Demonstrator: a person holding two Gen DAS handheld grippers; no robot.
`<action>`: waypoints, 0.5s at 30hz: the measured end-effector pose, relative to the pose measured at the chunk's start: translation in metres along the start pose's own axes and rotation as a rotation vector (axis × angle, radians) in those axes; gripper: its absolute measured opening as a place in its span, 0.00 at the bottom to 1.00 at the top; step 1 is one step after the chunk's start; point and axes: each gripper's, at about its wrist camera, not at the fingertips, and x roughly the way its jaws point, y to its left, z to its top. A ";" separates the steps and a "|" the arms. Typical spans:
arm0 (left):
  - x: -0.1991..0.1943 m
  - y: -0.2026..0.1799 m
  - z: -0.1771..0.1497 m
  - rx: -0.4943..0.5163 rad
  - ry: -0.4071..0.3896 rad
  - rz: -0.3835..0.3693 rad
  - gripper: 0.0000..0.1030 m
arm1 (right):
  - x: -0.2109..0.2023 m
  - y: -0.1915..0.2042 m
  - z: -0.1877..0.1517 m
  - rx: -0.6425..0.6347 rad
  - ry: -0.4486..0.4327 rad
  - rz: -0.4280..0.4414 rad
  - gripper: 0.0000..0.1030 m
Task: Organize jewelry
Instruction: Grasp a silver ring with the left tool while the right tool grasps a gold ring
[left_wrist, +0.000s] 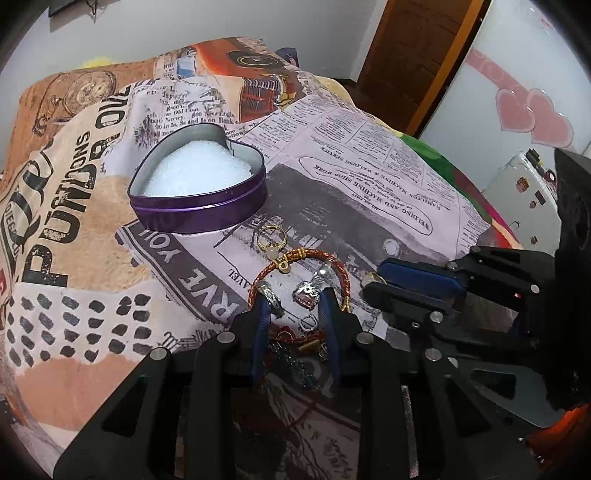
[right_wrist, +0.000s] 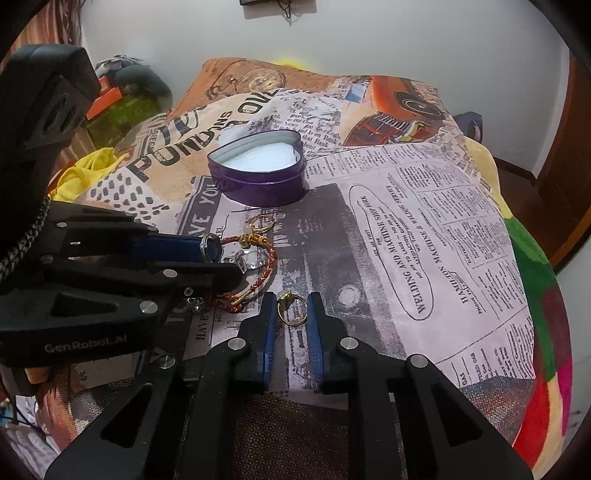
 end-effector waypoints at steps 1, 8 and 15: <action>0.001 0.000 0.000 0.000 -0.001 0.000 0.27 | 0.000 0.000 0.000 0.003 -0.001 -0.001 0.14; 0.000 -0.001 0.000 0.001 -0.013 0.020 0.14 | -0.004 -0.005 0.001 0.032 -0.007 -0.003 0.06; -0.011 -0.001 -0.005 -0.009 -0.036 0.023 0.14 | -0.007 -0.008 0.001 0.047 -0.003 -0.018 0.06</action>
